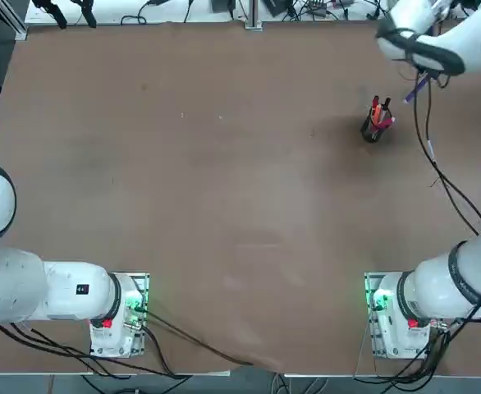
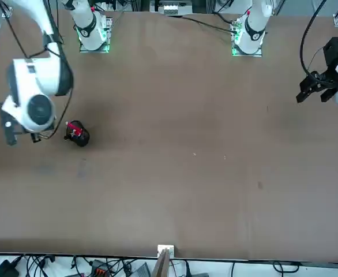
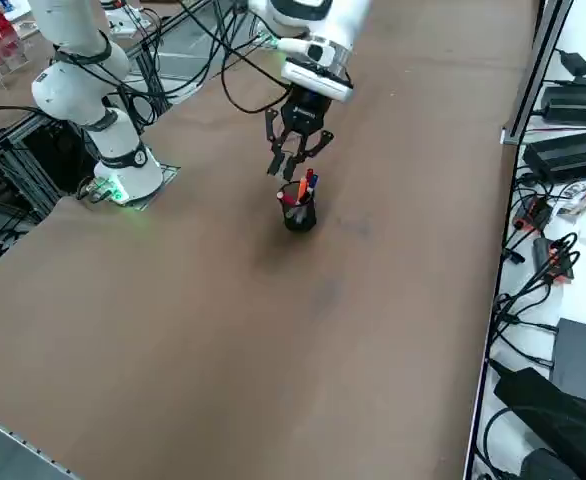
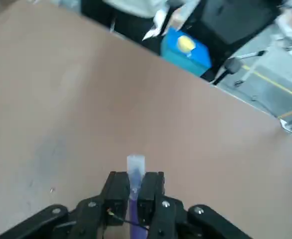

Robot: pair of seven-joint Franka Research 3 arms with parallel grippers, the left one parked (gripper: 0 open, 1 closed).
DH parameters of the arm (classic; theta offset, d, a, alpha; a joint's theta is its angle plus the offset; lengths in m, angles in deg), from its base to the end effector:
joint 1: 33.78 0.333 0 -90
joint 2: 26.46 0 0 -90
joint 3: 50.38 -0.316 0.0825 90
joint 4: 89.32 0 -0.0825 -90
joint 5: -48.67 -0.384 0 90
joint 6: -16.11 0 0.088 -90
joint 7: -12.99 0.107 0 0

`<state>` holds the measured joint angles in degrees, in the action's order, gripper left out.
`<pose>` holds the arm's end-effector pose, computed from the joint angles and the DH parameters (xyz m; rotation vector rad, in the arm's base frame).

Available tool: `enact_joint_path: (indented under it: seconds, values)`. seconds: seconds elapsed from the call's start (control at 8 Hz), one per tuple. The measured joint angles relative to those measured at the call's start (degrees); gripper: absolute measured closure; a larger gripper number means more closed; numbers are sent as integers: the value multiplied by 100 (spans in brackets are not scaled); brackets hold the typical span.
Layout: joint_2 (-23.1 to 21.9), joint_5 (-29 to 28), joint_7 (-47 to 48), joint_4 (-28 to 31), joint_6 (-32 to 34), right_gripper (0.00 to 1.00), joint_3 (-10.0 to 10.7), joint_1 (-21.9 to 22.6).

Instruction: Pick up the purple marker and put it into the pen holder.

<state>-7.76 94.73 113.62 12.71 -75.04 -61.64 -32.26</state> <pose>0.5948 0.0485 0.3704 1.8498 -1.3959 0.4172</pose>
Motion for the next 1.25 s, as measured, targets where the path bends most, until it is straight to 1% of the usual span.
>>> enact_joint_path:
  seconds: [0.25,0.5,0.62,0.88,1.25]
  values:
    - [348,316,1326,-45,673,86,0,577]
    - [743,387,2192,-399,1321,86,5,1001]
    - [932,438,2520,-597,1547,86,8,1130]
    - [1216,579,3119,-805,1705,86,10,1260]
    - [1301,592,3336,-854,1778,86,14,1350]
